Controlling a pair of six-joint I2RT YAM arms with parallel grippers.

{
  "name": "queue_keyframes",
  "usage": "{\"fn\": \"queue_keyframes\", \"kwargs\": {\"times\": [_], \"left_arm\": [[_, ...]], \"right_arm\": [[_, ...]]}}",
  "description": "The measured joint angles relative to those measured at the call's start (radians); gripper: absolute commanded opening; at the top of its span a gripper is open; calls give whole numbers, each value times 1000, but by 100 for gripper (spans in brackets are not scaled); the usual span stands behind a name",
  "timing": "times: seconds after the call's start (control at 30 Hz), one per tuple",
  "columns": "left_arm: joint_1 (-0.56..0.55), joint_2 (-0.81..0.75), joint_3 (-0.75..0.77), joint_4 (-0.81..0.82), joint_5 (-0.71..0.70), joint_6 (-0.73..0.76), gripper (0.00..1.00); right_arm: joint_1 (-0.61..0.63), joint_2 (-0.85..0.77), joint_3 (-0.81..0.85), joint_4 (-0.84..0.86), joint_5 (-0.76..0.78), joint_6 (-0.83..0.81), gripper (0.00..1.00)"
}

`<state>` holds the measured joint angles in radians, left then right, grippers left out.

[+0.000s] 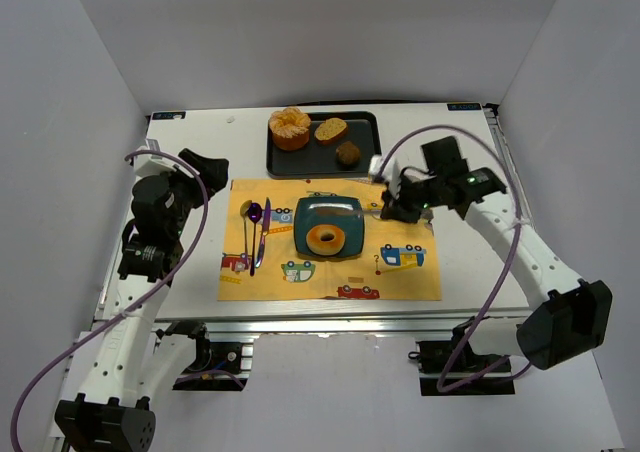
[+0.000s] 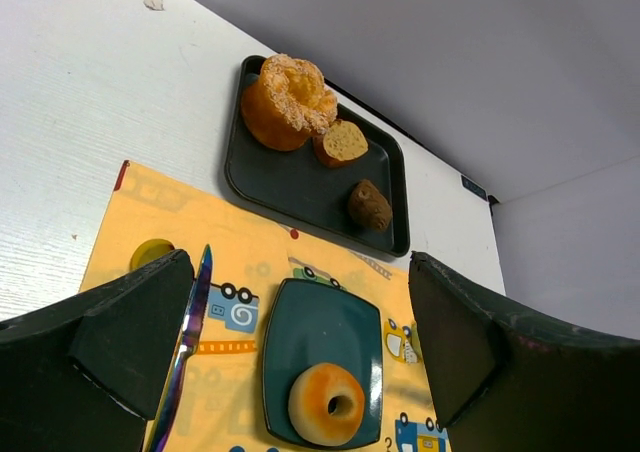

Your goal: Place the bread

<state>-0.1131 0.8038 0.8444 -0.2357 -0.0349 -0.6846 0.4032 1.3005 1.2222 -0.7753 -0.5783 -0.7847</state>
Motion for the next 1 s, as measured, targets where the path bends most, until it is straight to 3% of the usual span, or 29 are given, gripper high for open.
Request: {"fn": "queue_keyframes", "kwargs": {"times": [0.1, 0.2, 0.27, 0.33, 0.4, 0.43, 0.57, 0.67, 0.73, 0.77, 1.0], "left_arm": [[0, 5, -4, 21, 51, -7, 63], [2, 29, -24, 87, 161, -31, 21], [1, 59, -44, 121, 225, -44, 16], [-4, 93, -68, 141, 275, -51, 24], [-13, 117, -85, 138, 307, -56, 46], [-19, 124, -89, 134, 316, -56, 53], [-61, 128, -92, 134, 330, -51, 71], [-121, 134, -92, 131, 319, -37, 73], [-179, 151, -91, 126, 302, -22, 74], [-208, 164, -89, 120, 291, -15, 74], [-350, 230, -88, 76, 202, 13, 72]], "right_arm": [[-138, -8, 29, 113, -28, 129, 0], [-338, -16, 11, 269, 10, 291, 0], [-455, -18, -51, 386, 85, 398, 0], [-528, -16, -147, 482, 188, 491, 0], [-561, -4, -254, 556, 292, 562, 0], [-572, 7, -308, 591, 330, 590, 0], [-604, 93, -455, 702, 421, 648, 3], [-615, 174, -482, 787, 453, 655, 40], [-619, 216, -482, 817, 467, 649, 80], [-620, 234, -481, 822, 470, 643, 89], [-631, 247, -472, 769, 468, 555, 89]]}}
